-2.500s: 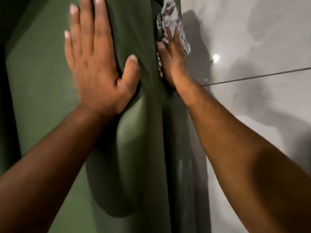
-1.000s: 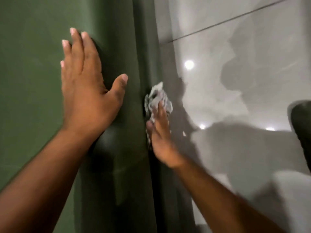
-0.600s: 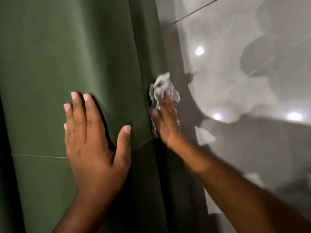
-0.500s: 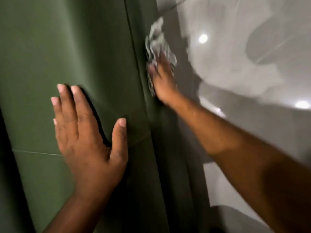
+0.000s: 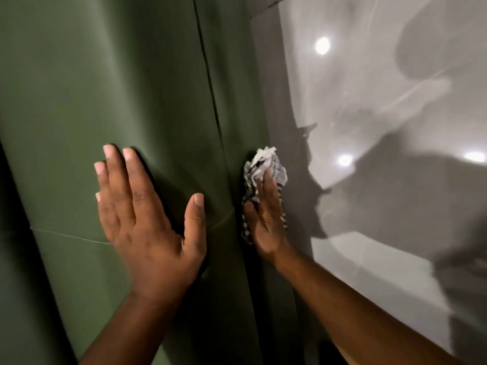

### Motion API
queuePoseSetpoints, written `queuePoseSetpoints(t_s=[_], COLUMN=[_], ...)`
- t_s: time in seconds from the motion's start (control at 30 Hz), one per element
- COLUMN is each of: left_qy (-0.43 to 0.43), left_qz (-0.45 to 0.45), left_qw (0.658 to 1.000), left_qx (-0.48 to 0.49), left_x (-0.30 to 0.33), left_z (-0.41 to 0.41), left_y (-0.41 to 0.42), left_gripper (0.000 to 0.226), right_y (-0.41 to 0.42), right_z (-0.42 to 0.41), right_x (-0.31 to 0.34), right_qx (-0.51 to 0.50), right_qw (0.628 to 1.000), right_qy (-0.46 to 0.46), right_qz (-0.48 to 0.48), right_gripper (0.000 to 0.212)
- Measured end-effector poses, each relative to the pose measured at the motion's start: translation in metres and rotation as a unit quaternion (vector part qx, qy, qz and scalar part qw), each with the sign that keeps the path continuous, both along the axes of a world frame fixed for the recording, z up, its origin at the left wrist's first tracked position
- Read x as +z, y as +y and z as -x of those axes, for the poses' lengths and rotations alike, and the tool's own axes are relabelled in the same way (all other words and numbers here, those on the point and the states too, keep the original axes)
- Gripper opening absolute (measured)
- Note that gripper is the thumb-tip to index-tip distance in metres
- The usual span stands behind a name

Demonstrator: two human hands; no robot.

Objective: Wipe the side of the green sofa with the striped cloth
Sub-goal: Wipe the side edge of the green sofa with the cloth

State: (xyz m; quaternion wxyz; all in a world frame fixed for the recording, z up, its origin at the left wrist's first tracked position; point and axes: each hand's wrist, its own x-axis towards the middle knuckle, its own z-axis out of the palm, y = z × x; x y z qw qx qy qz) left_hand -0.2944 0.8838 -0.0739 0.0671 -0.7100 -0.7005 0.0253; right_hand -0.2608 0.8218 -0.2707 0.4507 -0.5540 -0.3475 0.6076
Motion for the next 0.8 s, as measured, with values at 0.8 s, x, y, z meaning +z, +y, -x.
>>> queuePoseSetpoints(t_s=[0.8], left_qy=[0.005], left_qz=[0.010], left_qw=[1.000], left_qx=[-0.003], left_x=[0.001], left_z=[0.001], left_y=[0.005], left_gripper=[0.081], right_y=[0.071], right_z=[-0.005], right_x=[-0.041], right_qx=[-0.027], right_qw=[0.999], right_qy=[0.001], right_qz=[0.028], right_gripper=[0.051])
